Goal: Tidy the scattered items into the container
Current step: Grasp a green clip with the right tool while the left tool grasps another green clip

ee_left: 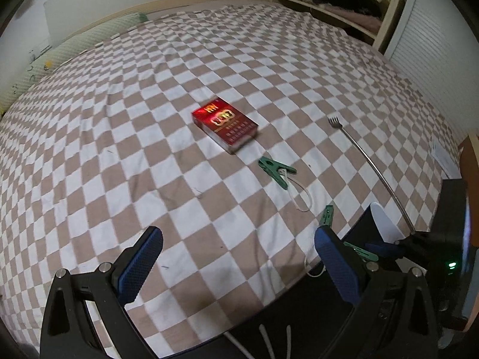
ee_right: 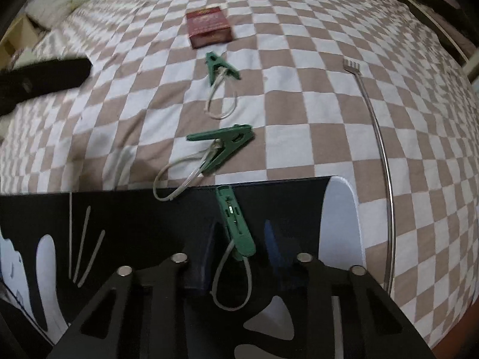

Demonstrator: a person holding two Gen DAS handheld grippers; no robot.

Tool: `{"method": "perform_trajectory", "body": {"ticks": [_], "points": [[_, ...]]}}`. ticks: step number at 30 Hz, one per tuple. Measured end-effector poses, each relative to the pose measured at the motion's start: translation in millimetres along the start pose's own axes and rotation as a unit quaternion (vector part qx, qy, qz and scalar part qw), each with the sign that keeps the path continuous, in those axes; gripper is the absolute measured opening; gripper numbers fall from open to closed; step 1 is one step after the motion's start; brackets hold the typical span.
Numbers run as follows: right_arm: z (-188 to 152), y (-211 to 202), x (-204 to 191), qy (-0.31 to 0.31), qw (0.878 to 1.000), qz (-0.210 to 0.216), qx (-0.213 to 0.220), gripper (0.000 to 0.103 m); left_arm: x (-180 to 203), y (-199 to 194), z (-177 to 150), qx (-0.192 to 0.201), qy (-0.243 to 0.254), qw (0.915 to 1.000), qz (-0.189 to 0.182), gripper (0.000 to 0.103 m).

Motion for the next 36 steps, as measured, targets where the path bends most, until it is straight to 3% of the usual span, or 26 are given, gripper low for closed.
{"method": "perform_trajectory", "body": {"ticks": [3, 13, 17, 21, 23, 29, 36], "points": [[-1.6, -1.2, 7.8, 0.007, 1.0, 0.009, -0.002, 0.019, 10.3, 11.1, 1.8, -0.005, 0.008, 0.9999, -0.006, 0.101], [-9.6, -7.3, 24.5, 0.015, 0.999, 0.031, -0.003, 0.014, 43.6, 41.9, 16.2, 0.004, -0.016, 0.9986, -0.049, 0.101], [-14.8, -14.2, 24.9, 0.011, 0.999, 0.04, 0.002, 0.012, 59.2, 51.6, 19.7, -0.003, -0.031, 0.9958, -0.086, 0.09], [-12.6, -13.2, 19.7, 0.015, 0.999, 0.047, 0.008, 0.012, 72.1, 52.8, 22.0, -0.004, 0.004, 0.9966, -0.082, 0.086], [-12.8, -11.3, 20.0, 0.017, 0.999, 0.046, 0.005, 0.012, 73.8, 55.8, 21.3, -0.01, 0.011, 0.996, -0.088, 0.069], [-14.0, -6.9, 20.3, 0.023, 0.999, 0.043, -0.004, 0.012, 70.4, 64.0, 17.5, -0.026, 0.003, 0.9938, -0.108, 0.053], [-12.6, -5.5, 18.9, 0.034, 0.998, 0.043, -0.007, 0.012, 80.7, 70.0, 15.0, -0.038, 0.007, 0.9911, -0.127, 0.052]]}}
Point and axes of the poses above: each gripper's, at about its wrist camera, not at the fingertips, and y roughly the way its jaws point, x to its right, z to its top, the point moved 4 cm from there along y, roughly the way its jaws point, and after that the axes turned 15 degrees about y, right-handed, at the moved point
